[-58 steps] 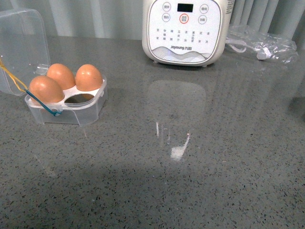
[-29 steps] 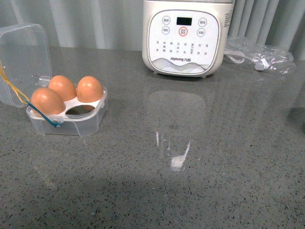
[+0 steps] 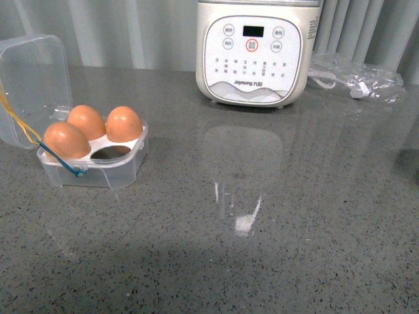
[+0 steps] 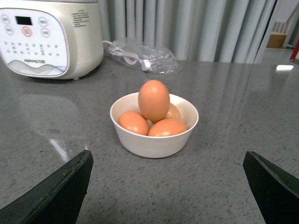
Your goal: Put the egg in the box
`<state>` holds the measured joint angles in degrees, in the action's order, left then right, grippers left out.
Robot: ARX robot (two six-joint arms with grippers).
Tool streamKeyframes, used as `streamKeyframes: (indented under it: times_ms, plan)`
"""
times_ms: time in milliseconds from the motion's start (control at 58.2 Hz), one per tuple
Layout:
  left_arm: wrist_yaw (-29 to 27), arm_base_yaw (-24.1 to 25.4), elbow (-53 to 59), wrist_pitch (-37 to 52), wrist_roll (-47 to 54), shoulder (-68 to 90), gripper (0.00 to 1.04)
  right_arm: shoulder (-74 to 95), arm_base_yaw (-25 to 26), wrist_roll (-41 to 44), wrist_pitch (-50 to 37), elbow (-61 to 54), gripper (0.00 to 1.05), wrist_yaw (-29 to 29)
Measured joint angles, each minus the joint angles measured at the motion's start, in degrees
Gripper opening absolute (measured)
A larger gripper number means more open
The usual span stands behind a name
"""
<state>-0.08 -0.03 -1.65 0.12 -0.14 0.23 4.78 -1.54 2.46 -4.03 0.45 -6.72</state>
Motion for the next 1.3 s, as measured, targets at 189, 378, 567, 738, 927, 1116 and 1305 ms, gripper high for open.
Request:
streamKeyframes:
  times_ms: [189,378,567,738,927,1116,1305]
  plan:
    - [0.0,0.0,0.0,0.0,0.0,0.0,0.98,19.5,4.6,1.6,-19.1,5.3,0.98,5.3]
    - [0.0,0.0,0.0,0.0,0.0,0.0,0.98,46.5,11.8,-0.2,-27.2,19.2,0.98,12.6]
    - [0.0,0.0,0.0,0.0,0.0,0.0,0.98,59.3,12.7,-1.8,-23.1,28.8,0.98,14.3]
    - [0.0,0.0,0.0,0.0,0.0,0.0,0.98,64.3,11.8,-2.6,-18.2,34.0,0.98,15.8]
    - [0.0,0.0,0.0,0.0,0.0,0.0,0.98,66.7,9.9,-1.8,-14.0,36.1,0.98,17.3]
    - [0.0,0.0,0.0,0.0,0.0,0.0,0.98,68.3,10.1,-0.6,-13.0,36.1,0.98,18.1]
    - [0.0,0.0,0.0,0.0,0.0,0.0,0.98,69.4,10.6,0.2,-13.0,35.5,0.98,19.1]
